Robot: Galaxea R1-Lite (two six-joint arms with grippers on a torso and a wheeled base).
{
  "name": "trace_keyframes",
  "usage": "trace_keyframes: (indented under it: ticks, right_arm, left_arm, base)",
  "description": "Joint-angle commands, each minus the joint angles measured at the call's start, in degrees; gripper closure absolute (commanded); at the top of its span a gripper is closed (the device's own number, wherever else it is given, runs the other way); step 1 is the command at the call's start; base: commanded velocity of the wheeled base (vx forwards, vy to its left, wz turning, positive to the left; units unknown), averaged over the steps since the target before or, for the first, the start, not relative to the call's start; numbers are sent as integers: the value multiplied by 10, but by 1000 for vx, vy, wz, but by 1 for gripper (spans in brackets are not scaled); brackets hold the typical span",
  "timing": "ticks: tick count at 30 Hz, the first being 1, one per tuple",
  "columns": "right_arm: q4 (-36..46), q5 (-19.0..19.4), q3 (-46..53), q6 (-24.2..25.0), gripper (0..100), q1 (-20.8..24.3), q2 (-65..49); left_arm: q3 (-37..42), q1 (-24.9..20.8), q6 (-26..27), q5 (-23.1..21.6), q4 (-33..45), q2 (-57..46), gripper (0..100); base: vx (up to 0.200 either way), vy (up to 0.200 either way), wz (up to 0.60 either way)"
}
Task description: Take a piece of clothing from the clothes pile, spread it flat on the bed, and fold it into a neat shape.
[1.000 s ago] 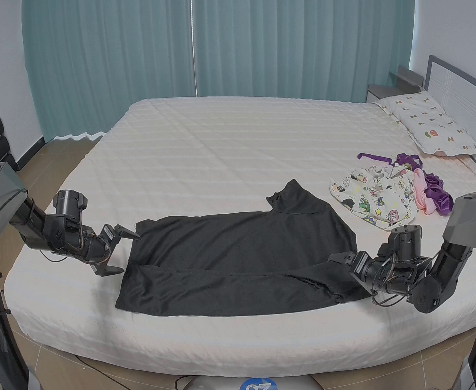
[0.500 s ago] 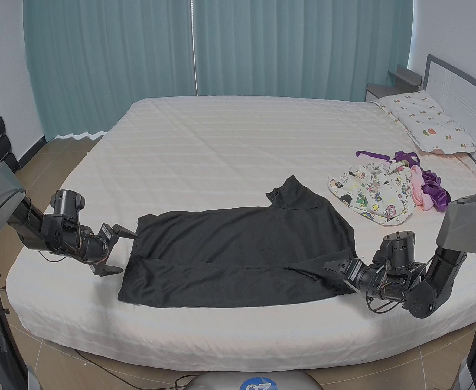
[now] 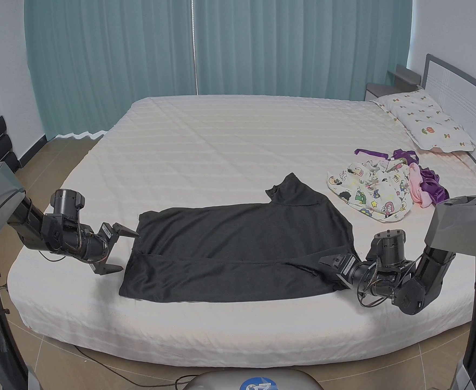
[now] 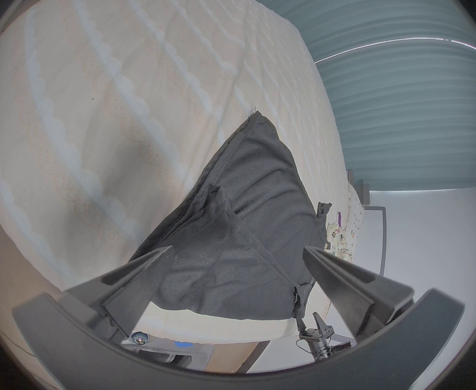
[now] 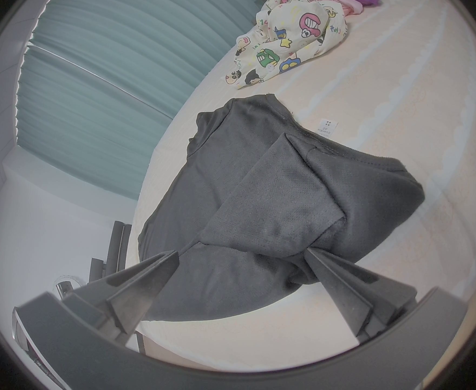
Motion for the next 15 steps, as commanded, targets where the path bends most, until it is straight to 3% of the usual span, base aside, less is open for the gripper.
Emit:
trace_keyframes:
  ticks: [1,13,14,15]
  right_arm:
    - [1,-2,-9,1,0,4,17]
    - [24,-17,-30,2,0,8,29]
    - [25,-19,-31,3,100,8,29]
    - [24,-26,-32,3,100,9,28]
  left_arm:
    - [0,0,0,0,0,2,0]
    - [0,0,1,0,0,3,0]
    - [0,0,1,0,0,3,0]
    - [-1,0,1,0,0,3,0]
  base:
    - [0,0,0]
    - [0,0,0]
    - [0,0,0]
    - [0,0,0]
